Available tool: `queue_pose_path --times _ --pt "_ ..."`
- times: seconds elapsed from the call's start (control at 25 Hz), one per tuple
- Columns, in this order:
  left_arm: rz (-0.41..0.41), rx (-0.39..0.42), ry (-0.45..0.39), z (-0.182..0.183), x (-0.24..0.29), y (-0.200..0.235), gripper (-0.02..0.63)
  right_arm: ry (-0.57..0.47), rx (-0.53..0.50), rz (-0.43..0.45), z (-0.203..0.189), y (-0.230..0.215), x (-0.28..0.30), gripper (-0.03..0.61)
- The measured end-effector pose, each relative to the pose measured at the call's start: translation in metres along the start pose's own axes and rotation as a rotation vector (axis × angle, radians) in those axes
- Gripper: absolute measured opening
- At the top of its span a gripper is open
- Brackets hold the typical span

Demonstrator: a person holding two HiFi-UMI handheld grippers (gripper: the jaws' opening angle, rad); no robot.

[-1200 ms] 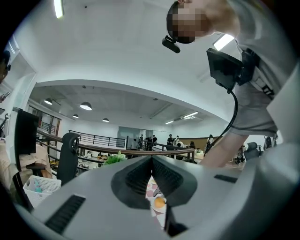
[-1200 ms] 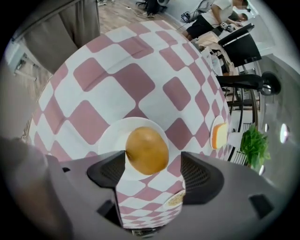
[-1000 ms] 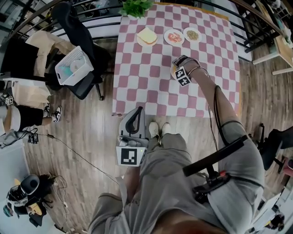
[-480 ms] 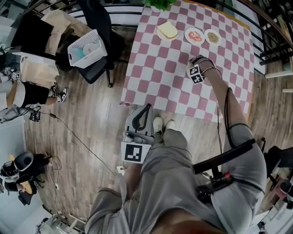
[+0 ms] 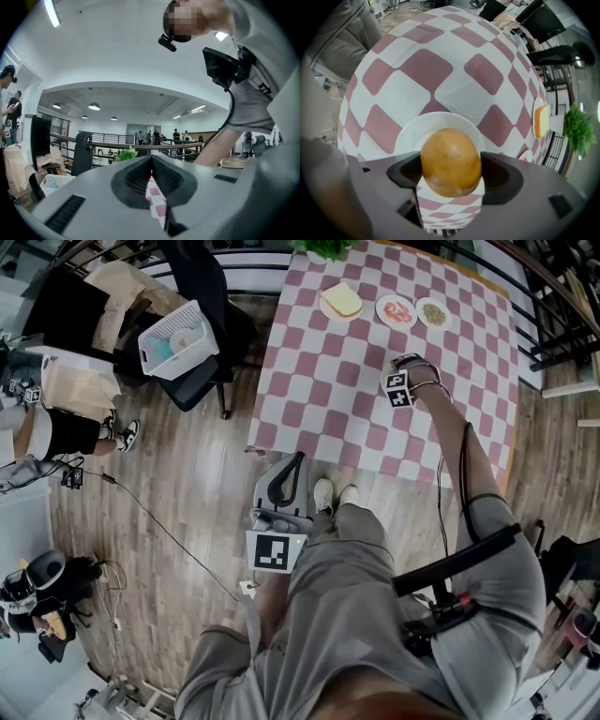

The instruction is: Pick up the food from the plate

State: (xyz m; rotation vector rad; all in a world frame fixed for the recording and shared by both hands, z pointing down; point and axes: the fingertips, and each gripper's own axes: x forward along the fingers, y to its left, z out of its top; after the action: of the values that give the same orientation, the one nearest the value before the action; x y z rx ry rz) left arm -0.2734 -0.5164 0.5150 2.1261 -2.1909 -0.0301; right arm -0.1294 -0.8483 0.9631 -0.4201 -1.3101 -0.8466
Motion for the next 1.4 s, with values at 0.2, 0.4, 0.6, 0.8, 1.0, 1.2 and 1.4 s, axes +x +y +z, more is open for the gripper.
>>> queue_pose_path --times 0.2,0.4,0.6,0.8,1.0,1.2,1.4 --pt "0.003 0.007 -0.009 0.006 -0.004 -0.004 0.009 -0.085 0.277 -0.066 -0.008 -0.015 -0.017 0.374" --pt "-0.015 0.027 -0.010 0.009 -0.003 -0.004 0.009 -0.198 0.556 -0.144 -0.018 -0.036 -0.054 0.374" --pt "-0.029 0.011 -0.013 0.016 0.005 -0.008 0.009 -0.294 0.727 -0.197 -0.030 -0.039 -0.099 0.374" --pt "-0.076 0.006 -0.037 0.028 0.020 -0.012 0.009 -0.419 0.901 -0.269 -0.045 -0.048 -0.163 0.374" --pt "-0.126 -0.008 -0.063 0.034 0.041 -0.022 0.009 -0.532 1.040 -0.360 -0.060 -0.049 -0.229 0.374" --pt "-0.222 -0.012 -0.081 0.042 0.065 -0.033 0.009 -0.643 1.135 -0.480 -0.063 -0.045 -0.301 0.374" --pt "-0.300 -0.030 -0.100 0.050 0.085 -0.048 0.009 -0.810 1.265 -0.581 -0.054 -0.029 -0.376 0.374"
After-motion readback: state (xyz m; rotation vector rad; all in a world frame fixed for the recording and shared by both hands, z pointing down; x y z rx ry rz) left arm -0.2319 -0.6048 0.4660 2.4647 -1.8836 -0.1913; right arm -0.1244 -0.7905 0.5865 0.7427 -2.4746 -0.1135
